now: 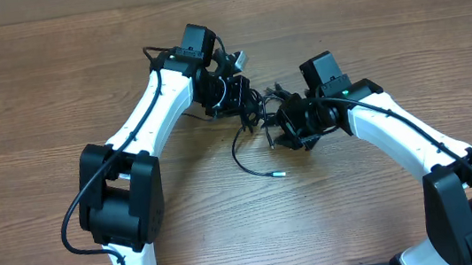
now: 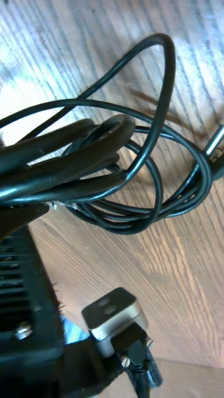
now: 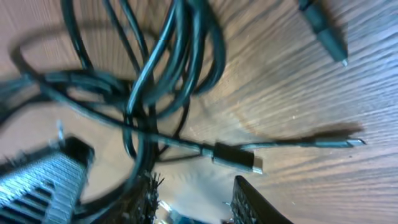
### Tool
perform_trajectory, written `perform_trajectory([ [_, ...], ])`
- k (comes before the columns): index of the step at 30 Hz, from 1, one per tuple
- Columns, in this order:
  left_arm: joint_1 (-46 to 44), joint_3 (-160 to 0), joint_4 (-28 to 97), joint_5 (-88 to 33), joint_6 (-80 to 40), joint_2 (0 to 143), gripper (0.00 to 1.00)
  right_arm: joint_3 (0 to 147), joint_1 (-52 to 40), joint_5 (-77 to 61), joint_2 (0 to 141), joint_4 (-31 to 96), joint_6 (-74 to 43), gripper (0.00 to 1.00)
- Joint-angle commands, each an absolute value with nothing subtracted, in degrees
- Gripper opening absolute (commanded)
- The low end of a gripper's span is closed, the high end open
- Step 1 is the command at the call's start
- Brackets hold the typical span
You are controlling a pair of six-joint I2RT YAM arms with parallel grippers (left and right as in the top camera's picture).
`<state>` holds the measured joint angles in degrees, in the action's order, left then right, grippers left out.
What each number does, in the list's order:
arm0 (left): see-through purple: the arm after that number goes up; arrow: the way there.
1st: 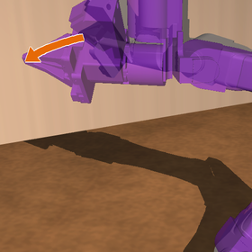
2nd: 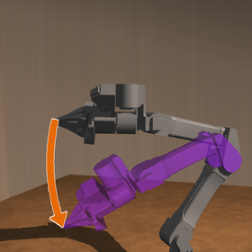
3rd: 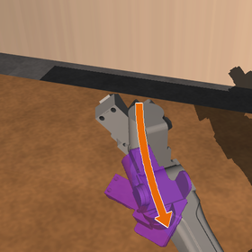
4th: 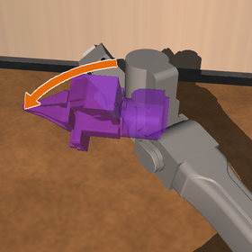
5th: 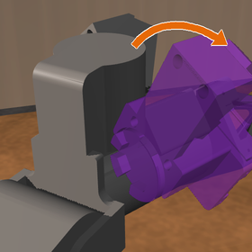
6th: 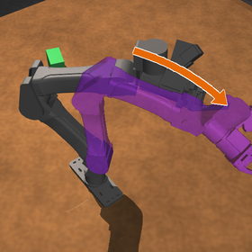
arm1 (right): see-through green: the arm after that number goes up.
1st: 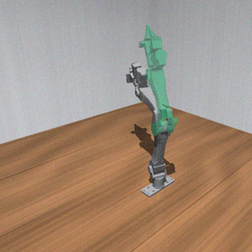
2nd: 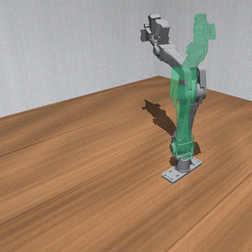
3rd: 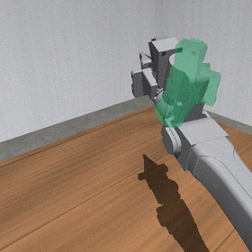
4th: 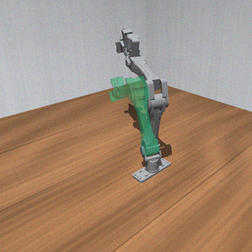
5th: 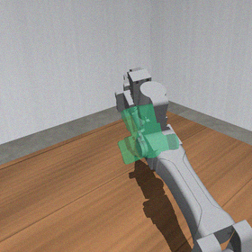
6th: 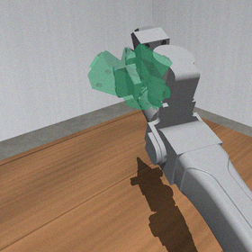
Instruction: Untangle cables
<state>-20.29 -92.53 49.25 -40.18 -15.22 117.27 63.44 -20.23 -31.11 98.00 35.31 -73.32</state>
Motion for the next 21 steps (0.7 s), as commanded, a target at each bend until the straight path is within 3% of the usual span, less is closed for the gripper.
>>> perform_trajectory([
  [1, -20.97, -93.91, 49.17, -40.56, -19.99, 116.49, 0.04, 64.1, -20.36, -26.59, 98.39, 32.82, -79.75, 0.37],
  [21, -21.04, -93.91, 49.28, -43.0, -19.99, 116.49, 0.04, 64.1, -24.16, -20.01, 98.39, 28.32, -89.23, 0.34],
])
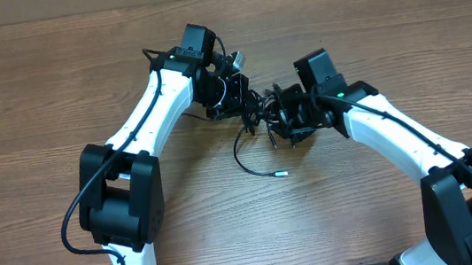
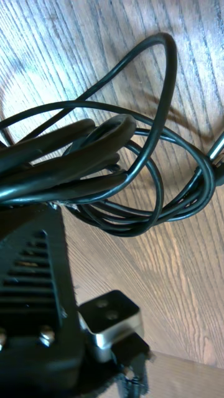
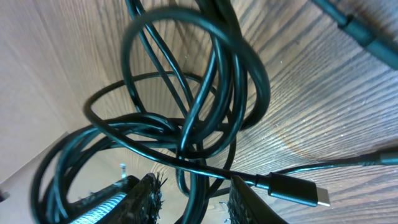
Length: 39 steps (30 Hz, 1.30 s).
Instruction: Untangle cables
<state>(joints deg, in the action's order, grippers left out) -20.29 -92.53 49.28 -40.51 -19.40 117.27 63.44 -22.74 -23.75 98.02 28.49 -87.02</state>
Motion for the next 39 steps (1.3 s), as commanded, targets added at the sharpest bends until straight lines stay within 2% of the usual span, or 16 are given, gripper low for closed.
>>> perform_trajectory([
  [1, -21.04, -93.91, 49.25, -43.64, -19.99, 116.49, 0.04, 64.1, -24.53, -19.22, 98.39, 28.32, -89.23, 0.34],
  [10, -21.04, -93.91, 49.63, -45.25, -19.86, 116.49, 0.04, 64.1, -25.45, -11.33, 98.41, 28.32, -89.67, 0.33],
  [24, -21.04, -93.91, 49.67, -48.29, -19.27, 116.49, 0.04, 64.1, -25.45, -9.8, 98.45, 27.27, -89.78, 0.29],
  [30, -21.04, -93.91, 49.78, -48.29, -19.27, 116.49, 0.04, 64.1, -25.45, -7.44, 98.45, 29.78, -89.56, 0.18],
  [33, -21.04, -93.91, 49.91, -47.77, -17.47, 116.49, 0.04, 64.1, -25.43, -7.09, 98.45, 30.52, -88.42, 0.04],
  [39, -21.04, -93.91, 52.97, -40.47, -11.55, 116.49, 0.04, 64.1, -25.32, -7.35, 98.43, 30.28, -84.9, 0.04],
])
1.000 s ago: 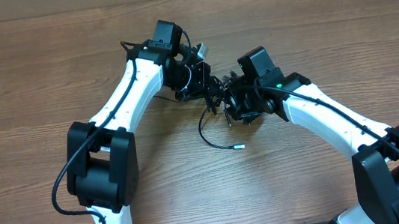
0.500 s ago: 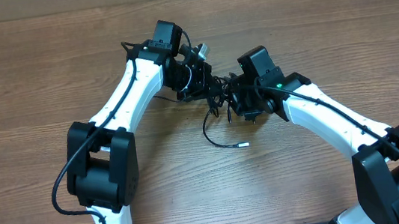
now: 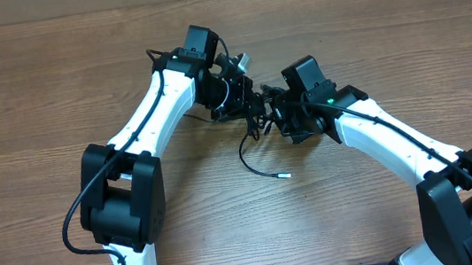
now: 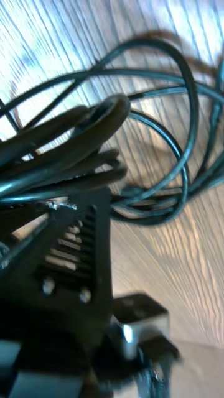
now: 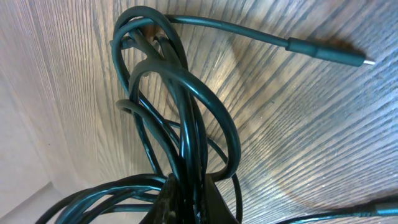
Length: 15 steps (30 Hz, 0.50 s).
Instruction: Untangle cables
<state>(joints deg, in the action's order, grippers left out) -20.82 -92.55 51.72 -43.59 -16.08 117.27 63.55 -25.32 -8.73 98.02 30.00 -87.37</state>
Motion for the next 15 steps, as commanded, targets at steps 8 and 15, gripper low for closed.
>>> perform_trajectory([
  [8, -21.04, -93.91, 57.21, -29.34, -10.66, 116.49, 0.04, 64.1, -23.44, -12.47, 98.43, 29.58, -81.62, 0.04],
  [15, -21.04, -93.91, 57.76, -27.88, -5.56, 116.49, 0.04, 64.1, -17.72, -23.42, 98.43, 27.62, -73.17, 0.04],
])
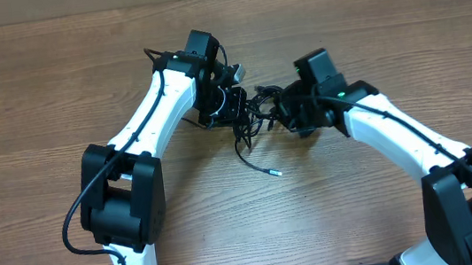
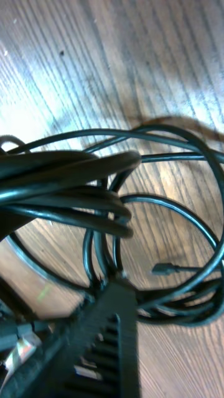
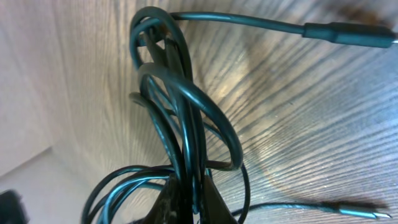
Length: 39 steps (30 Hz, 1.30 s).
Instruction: Untangle cables
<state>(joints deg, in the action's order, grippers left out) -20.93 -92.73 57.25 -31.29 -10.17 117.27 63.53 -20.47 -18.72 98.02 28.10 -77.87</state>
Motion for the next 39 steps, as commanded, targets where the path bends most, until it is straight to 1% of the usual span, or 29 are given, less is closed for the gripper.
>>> perform_trajectory([
  [1, -21.04, -93.91, 57.87, -27.88, -4.89, 116.49, 0.04, 64.1, -16.53, -25.32, 98.43, 27.62, -71.72, 0.04],
  [8, -21.04, -93.91, 57.84, -25.76, -3.18, 116.49, 0.04, 64.1, -9.3, -35.7, 98.43, 28.36, -59.48, 0.04],
  [12, -21.04, -93.91, 57.89, -23.46, -3.18, 116.49, 0.04, 64.1, -5.82, -36.32, 98.43, 32.21, -56.03, 0.04],
  [20, -21.04, -93.91, 57.84, -23.35, -3.16, 116.49, 0.04, 64.1, 0.95, -36.07, 98.43, 40.18, -46.22, 0.04],
  [23, -21.04, -93.91, 57.84, -23.35, -3.14, 116.49, 0.04, 64.1, 2.83, -35.33, 98.43, 42.28, -44.36, 0.04],
  [29, -21.04, -93.91, 57.84, -23.35, -3.14, 116.49, 0.04, 64.1, 4.16, -27.38, 98.43, 46.98, -44.45, 0.04],
  [35, -21.04, -93.91, 57.8, -23.35, -3.14, 116.49, 0.04, 64.1, 4.14, -26.39, 98.43, 47.81, -44.47, 0.04],
  [36, -21.04, -93.91, 57.8, -23.35, -3.14, 116.49, 0.04, 64.1, 4.14, -26.39, 98.43, 47.86, -44.47, 0.04],
  [37, -21.04, -93.91, 57.8, -23.35, -3.14, 116.49, 0.04, 64.1, 4.14, -26.37, 98.43, 47.94, -44.47, 0.07],
  [39, -21.04, -93.91, 57.8, -23.35, -3.14, 116.49, 0.04, 64.1, 4.14, -26.37, 98.43, 47.99, -44.45, 0.15],
])
